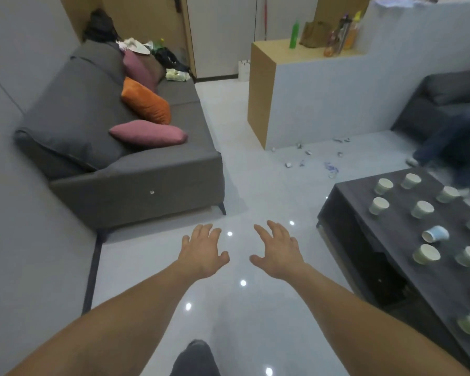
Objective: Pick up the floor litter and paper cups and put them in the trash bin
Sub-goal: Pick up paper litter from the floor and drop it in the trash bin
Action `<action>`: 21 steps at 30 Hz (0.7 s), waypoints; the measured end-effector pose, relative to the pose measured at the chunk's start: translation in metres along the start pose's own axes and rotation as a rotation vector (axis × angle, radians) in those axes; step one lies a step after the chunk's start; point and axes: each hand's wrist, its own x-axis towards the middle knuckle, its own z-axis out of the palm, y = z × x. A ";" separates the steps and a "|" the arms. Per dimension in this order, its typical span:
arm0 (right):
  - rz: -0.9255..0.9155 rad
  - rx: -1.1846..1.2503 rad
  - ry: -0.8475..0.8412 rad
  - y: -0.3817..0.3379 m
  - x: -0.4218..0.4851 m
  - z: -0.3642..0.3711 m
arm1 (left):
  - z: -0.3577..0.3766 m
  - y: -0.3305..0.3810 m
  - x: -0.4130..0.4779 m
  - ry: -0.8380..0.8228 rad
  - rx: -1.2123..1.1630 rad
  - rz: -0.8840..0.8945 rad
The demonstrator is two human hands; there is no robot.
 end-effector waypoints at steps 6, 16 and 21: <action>0.067 -0.011 0.009 0.031 0.115 -0.029 | -0.017 -0.003 0.138 -0.020 -0.011 0.062; 0.241 0.048 0.095 0.078 0.285 -0.112 | -0.090 0.037 0.360 -0.007 0.021 0.248; 0.280 0.078 0.110 0.138 0.357 -0.139 | -0.096 0.086 0.455 -0.033 0.054 0.287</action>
